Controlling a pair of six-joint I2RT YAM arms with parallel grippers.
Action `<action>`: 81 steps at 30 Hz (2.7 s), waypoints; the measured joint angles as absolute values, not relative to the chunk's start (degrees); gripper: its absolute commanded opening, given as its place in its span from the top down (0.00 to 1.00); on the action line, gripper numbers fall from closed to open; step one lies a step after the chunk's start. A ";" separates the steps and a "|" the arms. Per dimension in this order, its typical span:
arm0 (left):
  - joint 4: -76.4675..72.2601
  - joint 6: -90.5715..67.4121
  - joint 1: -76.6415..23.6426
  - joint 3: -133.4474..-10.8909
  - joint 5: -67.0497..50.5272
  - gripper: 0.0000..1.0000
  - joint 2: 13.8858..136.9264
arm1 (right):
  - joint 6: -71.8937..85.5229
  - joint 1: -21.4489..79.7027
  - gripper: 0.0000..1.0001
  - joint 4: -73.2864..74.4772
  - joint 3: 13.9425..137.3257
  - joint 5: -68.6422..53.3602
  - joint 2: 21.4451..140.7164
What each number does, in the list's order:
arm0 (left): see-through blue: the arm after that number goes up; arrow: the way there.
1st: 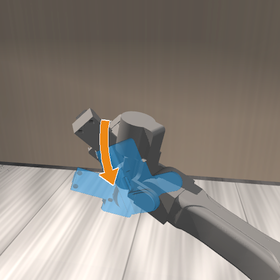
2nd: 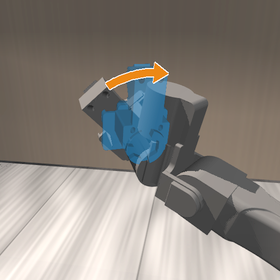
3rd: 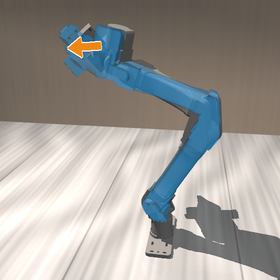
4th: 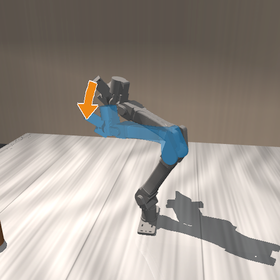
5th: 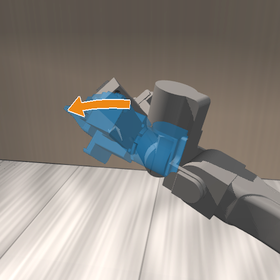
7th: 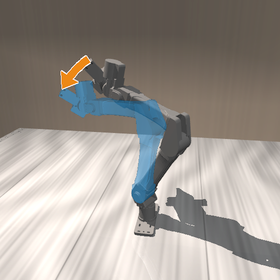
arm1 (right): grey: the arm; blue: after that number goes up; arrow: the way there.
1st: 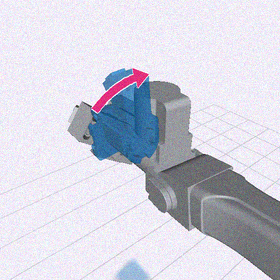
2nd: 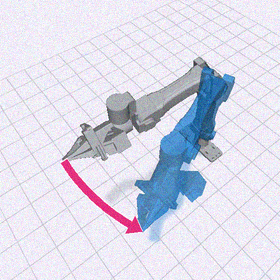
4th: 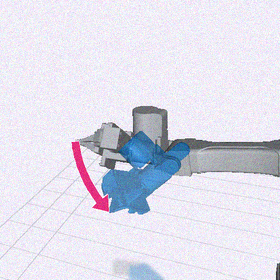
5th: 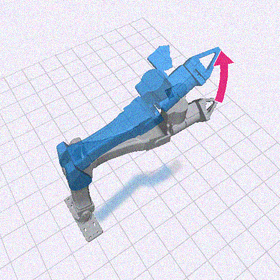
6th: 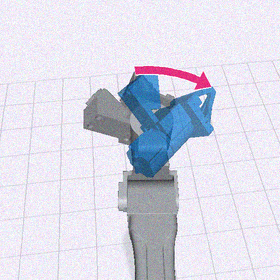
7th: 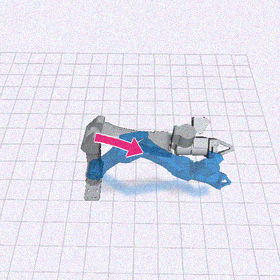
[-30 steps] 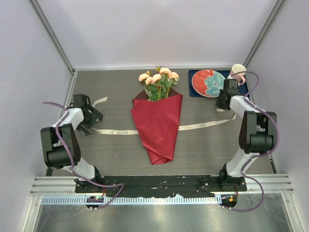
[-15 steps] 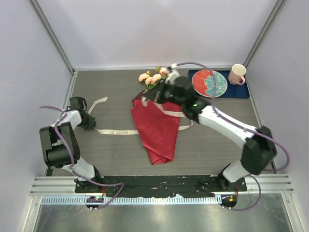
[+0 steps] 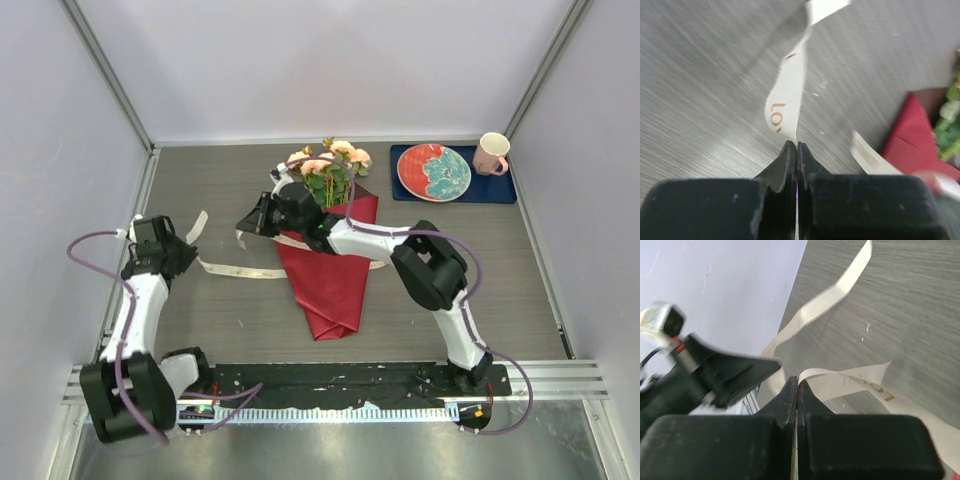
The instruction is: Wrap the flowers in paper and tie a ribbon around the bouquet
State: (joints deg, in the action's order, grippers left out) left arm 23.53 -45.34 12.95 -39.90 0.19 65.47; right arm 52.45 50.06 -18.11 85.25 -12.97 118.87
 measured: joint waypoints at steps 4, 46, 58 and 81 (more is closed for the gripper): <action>24.43 -46.52 7.38 -39.11 -1.76 1.00 56.36 | 51.31 50.00 0.40 -13.63 93.78 -15.11 126.06; 32.10 -24.84 -36.75 -97.67 -26.59 0.91 117.67 | 5.80 26.00 0.85 7.92 47.55 6.68 91.90; 35.35 -23.77 -36.73 -109.49 -23.99 0.89 125.49 | 4.97 37.26 1.00 5.19 41.65 12.58 81.56; 45.30 -14.31 -36.56 -98.83 -46.17 0.71 126.50 | 6.46 39.70 0.99 -1.96 42.06 18.24 81.87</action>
State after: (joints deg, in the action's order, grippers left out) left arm 45.30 -14.31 -36.56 -98.83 -46.17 126.50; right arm 6.46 39.70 -1.96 42.06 18.24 81.87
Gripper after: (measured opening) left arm 0.211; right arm 0.029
